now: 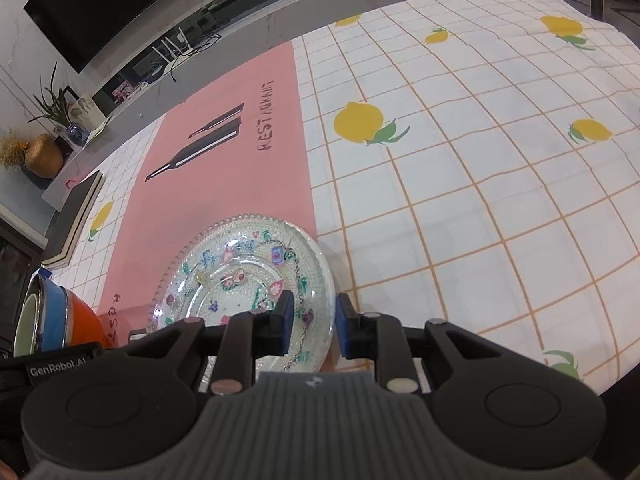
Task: Organize plates and bowls
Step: 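Move both grippers to the rim of the stacked bowls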
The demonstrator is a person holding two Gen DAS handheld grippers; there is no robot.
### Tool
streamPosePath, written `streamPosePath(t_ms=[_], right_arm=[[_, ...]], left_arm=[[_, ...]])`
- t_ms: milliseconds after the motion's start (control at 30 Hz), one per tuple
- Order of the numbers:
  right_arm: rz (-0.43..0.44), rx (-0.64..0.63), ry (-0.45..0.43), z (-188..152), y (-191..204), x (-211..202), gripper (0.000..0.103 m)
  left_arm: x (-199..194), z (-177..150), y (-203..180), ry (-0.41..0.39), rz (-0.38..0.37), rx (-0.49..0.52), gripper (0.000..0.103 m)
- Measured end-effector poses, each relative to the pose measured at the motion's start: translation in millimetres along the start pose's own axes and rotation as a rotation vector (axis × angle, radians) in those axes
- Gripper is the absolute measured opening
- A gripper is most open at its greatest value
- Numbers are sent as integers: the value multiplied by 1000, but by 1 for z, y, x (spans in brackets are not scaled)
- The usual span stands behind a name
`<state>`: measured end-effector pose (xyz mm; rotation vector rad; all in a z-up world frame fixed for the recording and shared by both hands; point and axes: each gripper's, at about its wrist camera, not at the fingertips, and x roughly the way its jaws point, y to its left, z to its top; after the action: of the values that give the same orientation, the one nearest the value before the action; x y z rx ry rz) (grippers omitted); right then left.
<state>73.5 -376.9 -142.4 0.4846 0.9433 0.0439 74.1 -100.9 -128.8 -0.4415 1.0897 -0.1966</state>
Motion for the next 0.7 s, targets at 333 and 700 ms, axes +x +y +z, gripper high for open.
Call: streamPosePath(t_ms=[333,700], right_arm=[[-19,-61,-53,3,11,-18,35],[23,-181,-140,8,58,-56,62]], left_arm=[[-21,5,-14,-71,51,80,24],[-79,10,-43,-198,66,293,30]])
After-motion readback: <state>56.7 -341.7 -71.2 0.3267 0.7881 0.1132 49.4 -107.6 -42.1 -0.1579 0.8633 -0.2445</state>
